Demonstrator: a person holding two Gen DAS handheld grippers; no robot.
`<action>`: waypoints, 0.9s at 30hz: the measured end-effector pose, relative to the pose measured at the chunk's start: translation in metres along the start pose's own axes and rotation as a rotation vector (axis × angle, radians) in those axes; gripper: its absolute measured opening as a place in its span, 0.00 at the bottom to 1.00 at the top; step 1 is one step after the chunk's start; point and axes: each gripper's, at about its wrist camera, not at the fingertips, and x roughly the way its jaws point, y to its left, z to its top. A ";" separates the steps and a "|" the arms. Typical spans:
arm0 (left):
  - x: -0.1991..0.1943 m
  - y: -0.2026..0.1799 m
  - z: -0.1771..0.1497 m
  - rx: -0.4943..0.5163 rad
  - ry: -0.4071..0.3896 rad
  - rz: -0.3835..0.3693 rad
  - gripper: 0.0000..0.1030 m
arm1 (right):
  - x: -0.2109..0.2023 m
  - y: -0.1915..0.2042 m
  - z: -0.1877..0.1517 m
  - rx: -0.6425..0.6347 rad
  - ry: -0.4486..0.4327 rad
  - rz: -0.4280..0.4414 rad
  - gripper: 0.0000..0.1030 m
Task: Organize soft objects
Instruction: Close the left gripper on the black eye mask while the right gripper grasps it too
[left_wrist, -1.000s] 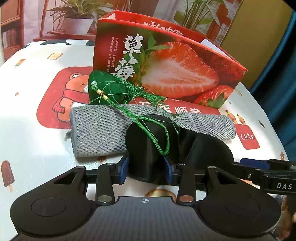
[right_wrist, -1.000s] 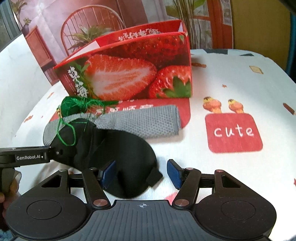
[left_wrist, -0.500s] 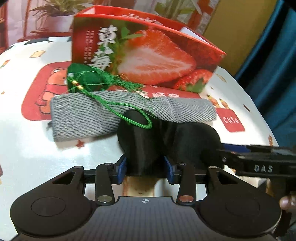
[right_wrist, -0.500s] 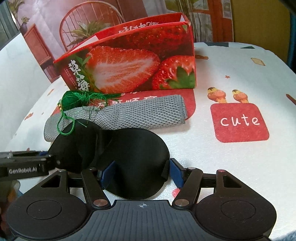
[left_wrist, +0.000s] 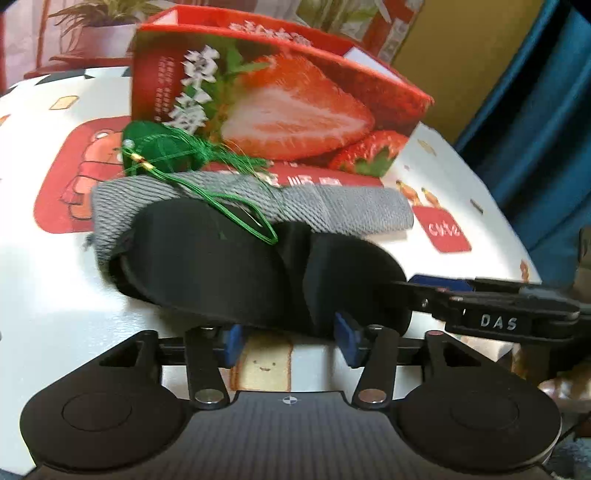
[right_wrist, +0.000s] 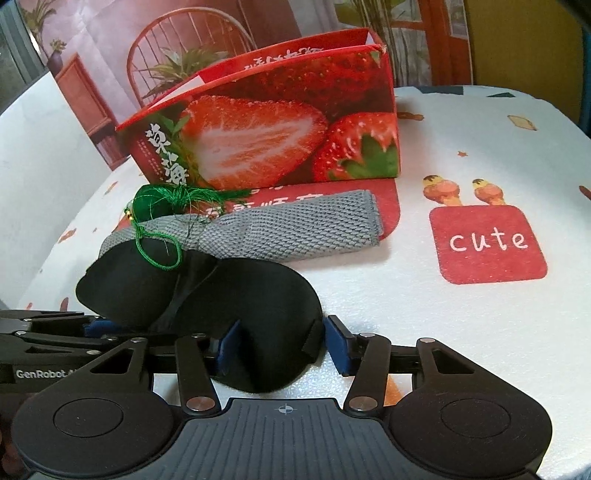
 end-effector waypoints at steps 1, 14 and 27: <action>-0.005 0.003 0.001 -0.009 -0.005 -0.002 0.58 | 0.000 -0.001 0.000 0.001 -0.002 -0.001 0.46; -0.053 0.056 0.013 -0.164 -0.103 0.090 0.68 | 0.002 0.003 -0.002 -0.029 -0.012 -0.005 0.47; -0.008 0.049 0.022 -0.054 -0.028 0.145 0.50 | 0.002 0.002 -0.003 -0.042 -0.015 -0.004 0.47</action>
